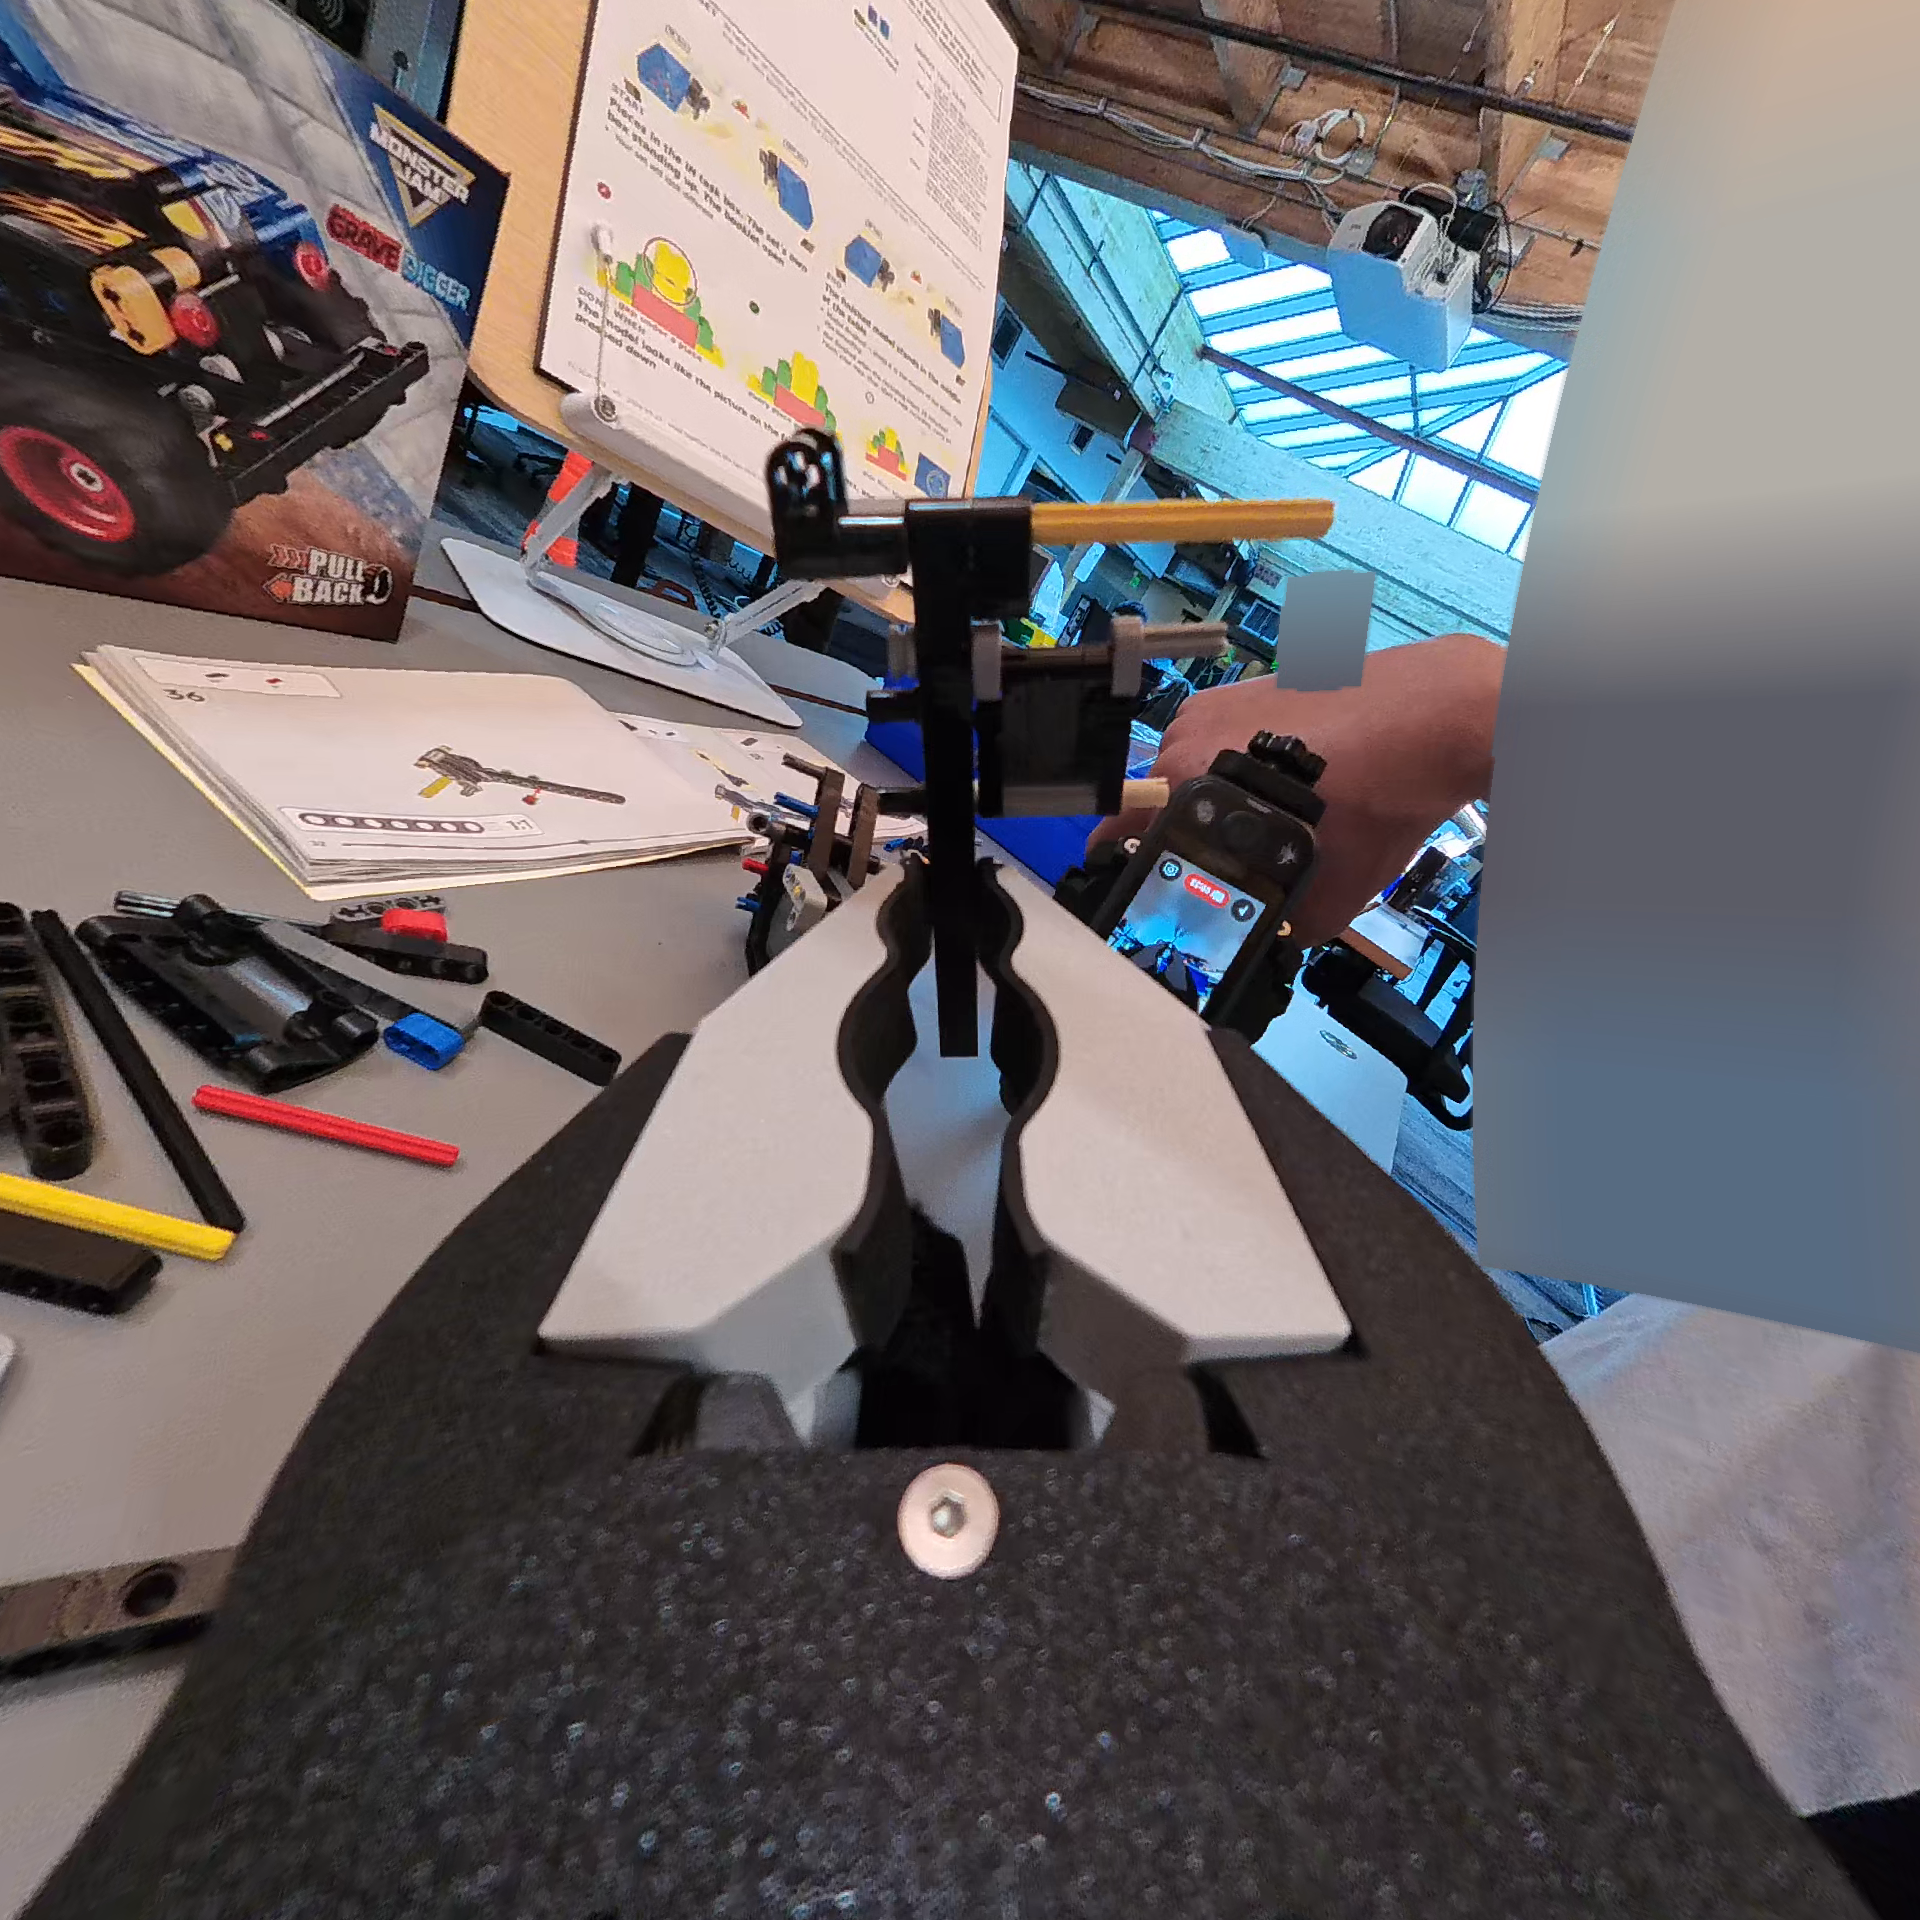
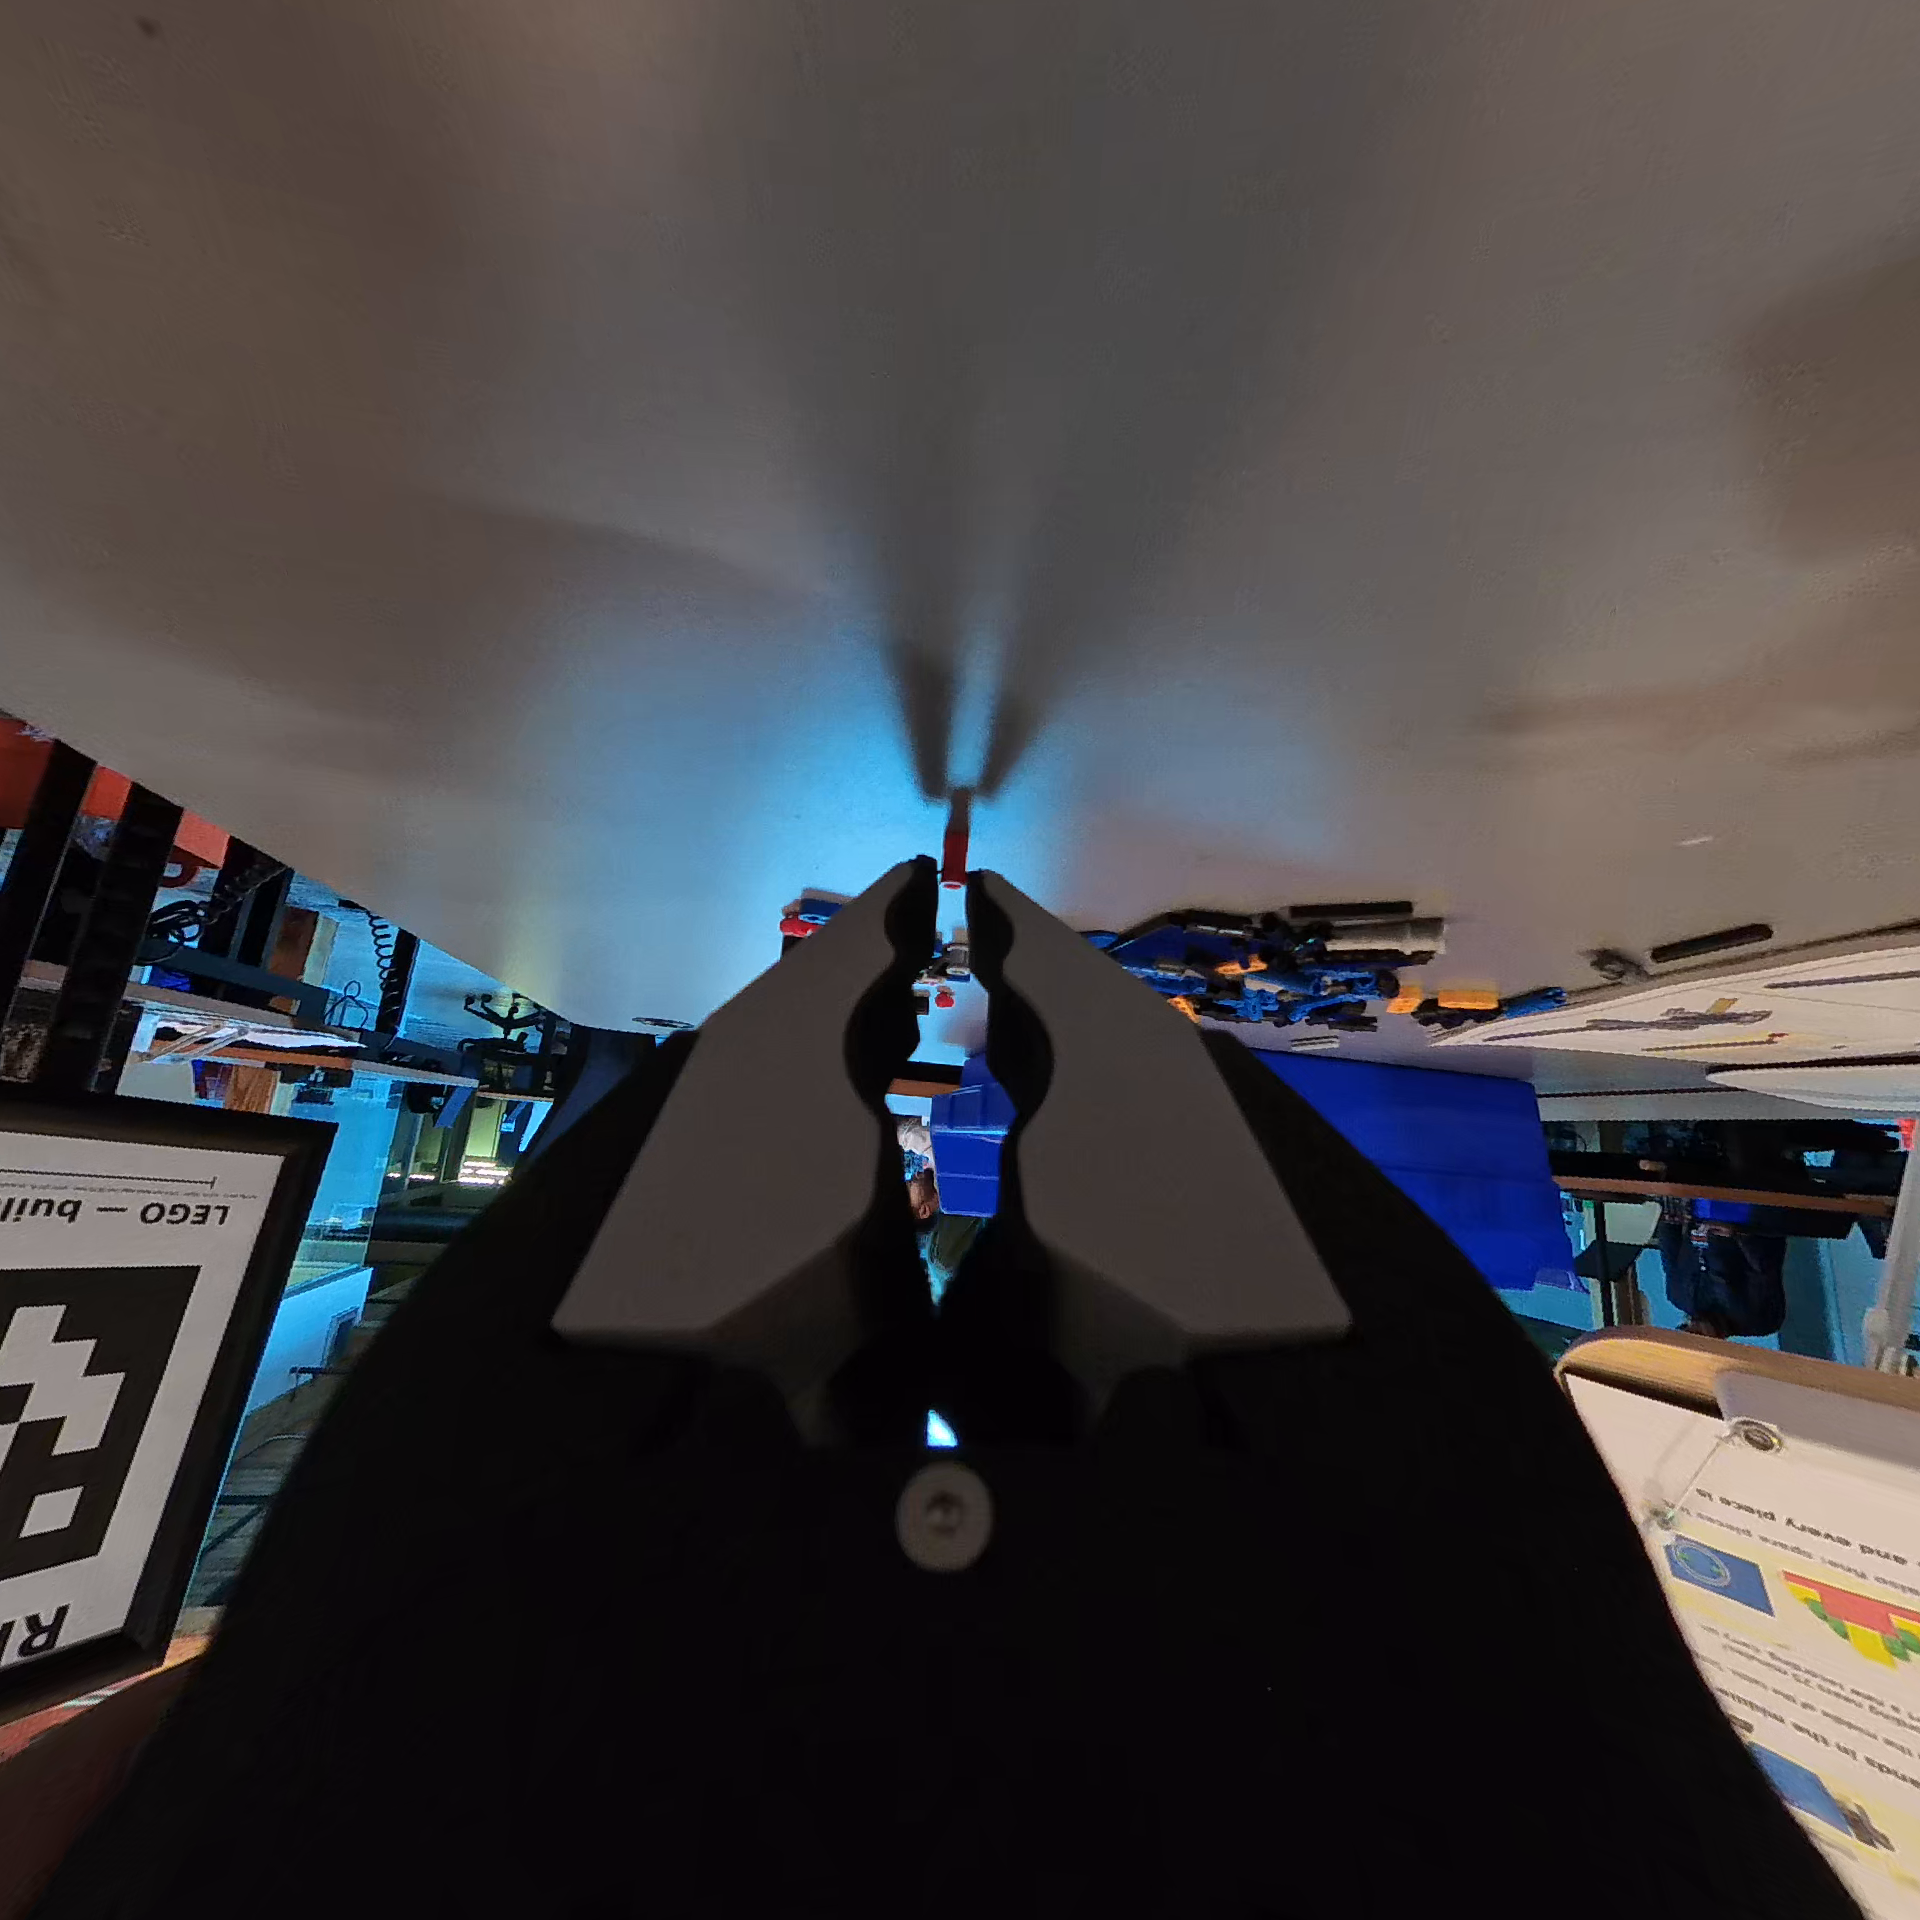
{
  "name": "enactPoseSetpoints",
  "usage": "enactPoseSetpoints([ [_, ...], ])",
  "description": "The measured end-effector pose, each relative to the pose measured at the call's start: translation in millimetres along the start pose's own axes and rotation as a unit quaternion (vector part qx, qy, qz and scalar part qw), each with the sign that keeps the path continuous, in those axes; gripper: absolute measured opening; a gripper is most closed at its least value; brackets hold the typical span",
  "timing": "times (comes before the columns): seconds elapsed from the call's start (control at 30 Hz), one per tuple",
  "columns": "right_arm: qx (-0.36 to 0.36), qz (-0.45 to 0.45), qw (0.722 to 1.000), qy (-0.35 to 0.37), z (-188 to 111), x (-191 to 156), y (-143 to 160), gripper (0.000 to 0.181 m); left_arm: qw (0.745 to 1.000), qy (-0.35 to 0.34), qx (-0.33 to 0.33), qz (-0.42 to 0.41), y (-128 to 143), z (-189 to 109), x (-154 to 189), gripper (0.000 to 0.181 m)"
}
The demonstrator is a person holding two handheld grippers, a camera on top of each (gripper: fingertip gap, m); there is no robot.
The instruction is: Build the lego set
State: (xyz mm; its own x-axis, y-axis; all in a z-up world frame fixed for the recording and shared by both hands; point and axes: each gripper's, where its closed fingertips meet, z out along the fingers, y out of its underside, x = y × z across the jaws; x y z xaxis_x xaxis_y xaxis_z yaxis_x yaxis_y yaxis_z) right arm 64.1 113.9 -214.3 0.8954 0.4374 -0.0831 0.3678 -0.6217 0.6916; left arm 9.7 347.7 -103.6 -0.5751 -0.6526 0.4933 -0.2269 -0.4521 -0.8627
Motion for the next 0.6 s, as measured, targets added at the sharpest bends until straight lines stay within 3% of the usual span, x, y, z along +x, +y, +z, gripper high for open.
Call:
enactPoseSetpoints([
  [0.23,0.035,0.007,0.999,0.010,-4,0,0,0.019,1.000,0.002,0.001,-0.004,0,-1,0,0.006],
  [0.3,0.077,0.021,0.997,0.018,-10,1,8,0.024,1.000,0.005,0.003,-0.008,-1,-2,-1,0.006],
  [0.37,0.164,0.043,0.986,0.008,-19,-3,12,0.029,1.000,0.005,0.006,-0.013,-2,-3,-2,0.006],
  [0.47,0.331,0.100,0.938,-0.008,-31,-5,15,0.029,1.000,0.007,0.004,-0.020,-1,-2,-3,0.006],
  [0.53,0.446,0.148,0.882,-0.019,-37,-5,12,0.027,1.000,0.009,0.003,-0.023,-1,-1,-3,0.006],
  [0.6,0.501,0.200,0.841,-0.030,-28,-6,13,0.025,1.000,0.009,0.002,-0.025,-1,0,-3,0.006],
])
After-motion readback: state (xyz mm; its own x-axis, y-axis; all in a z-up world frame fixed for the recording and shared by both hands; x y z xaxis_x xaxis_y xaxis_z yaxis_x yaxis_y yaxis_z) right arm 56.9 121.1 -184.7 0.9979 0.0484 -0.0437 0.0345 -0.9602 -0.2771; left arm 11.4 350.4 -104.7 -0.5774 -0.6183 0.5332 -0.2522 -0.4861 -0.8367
